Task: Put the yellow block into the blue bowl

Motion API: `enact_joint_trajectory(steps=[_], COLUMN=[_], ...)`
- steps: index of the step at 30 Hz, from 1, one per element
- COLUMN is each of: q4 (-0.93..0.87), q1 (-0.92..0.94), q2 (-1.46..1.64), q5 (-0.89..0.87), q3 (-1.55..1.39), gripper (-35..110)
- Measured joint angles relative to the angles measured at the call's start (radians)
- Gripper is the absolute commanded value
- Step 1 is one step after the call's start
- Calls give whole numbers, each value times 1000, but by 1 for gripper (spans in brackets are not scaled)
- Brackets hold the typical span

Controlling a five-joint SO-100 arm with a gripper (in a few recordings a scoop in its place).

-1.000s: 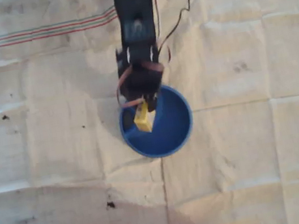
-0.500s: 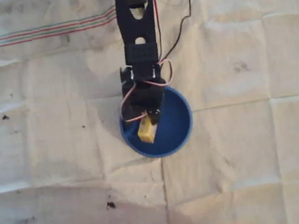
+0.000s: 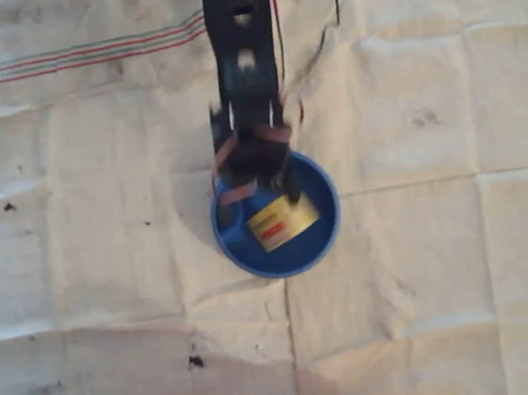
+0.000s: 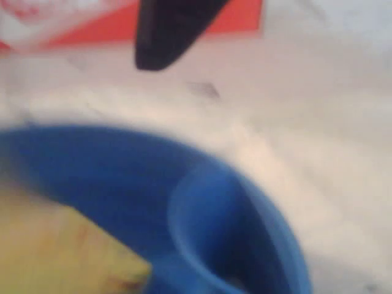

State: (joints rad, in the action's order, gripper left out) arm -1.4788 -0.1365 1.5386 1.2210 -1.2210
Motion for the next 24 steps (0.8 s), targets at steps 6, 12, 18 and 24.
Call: enact_joint_trajectory(steps=[6,12,18,24], q4=[-160,-293,-348,-341], q1=[-41,-107,-207,-365], q2=[213,410,624,1022], q5=[-86,-227,-428,-684], q3=[0,0,-23,-305], gripper=[2,1,0,0])
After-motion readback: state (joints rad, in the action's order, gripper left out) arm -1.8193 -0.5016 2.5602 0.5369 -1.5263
